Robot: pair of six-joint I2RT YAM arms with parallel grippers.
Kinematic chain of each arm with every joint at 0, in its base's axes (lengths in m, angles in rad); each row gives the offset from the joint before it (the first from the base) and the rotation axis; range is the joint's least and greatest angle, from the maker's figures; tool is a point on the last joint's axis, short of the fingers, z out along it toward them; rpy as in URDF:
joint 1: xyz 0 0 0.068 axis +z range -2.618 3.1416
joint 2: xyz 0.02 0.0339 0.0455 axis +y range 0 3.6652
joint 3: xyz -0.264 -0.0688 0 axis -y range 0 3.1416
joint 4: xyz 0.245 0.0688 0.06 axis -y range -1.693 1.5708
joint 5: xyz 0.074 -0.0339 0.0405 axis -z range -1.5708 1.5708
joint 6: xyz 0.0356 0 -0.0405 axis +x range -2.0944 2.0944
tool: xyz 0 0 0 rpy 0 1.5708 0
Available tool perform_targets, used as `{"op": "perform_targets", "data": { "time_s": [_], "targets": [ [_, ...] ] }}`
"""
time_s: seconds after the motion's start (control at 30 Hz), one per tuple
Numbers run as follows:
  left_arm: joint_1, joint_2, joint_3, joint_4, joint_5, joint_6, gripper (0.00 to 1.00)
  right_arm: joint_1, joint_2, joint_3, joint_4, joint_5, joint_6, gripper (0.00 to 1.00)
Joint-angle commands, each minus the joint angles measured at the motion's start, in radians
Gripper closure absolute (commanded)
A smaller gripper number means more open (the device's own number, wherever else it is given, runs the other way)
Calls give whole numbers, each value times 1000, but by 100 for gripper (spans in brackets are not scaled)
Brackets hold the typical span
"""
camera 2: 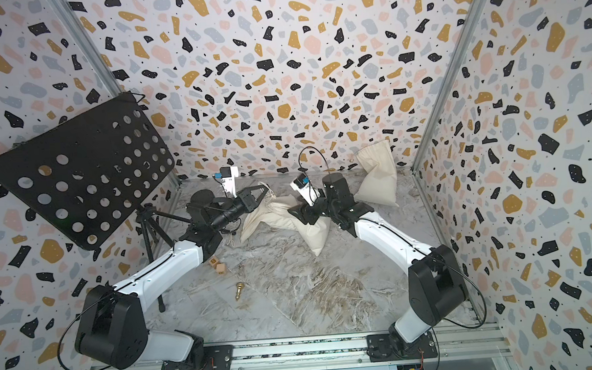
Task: Close the soil bag
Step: Frap the soil bag at the center of the board.
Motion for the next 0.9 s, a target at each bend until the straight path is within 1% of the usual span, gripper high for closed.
{"op": "perform_targets", "data": {
  "time_s": [0.0,0.13,0.3,0.37,0.5,0.6,0.7,0.8,0.87],
  "targets": [
    [-3,-34,45,48,25,18,100,36,38,85,-14,-103,-4,36],
    [-4,-56,47,49,27,15,100,53,97,153,18,-125,10,37],
    [-4,-89,43,52,26,10,100,53,175,242,-9,-185,-7,43],
    [-4,-100,45,55,22,6,100,54,194,256,-2,-211,-5,45],
    [-6,-117,54,70,28,-12,100,54,212,259,34,-209,6,52],
    [-8,-124,56,68,31,-14,100,54,208,262,56,-208,5,52],
    [-9,-124,60,70,31,-18,100,54,213,275,56,-210,3,55],
    [-12,-127,63,70,32,-20,100,54,226,287,30,-212,-5,64],
    [-13,-132,63,72,34,-23,100,54,232,283,11,-206,-27,72]
  ]
}}
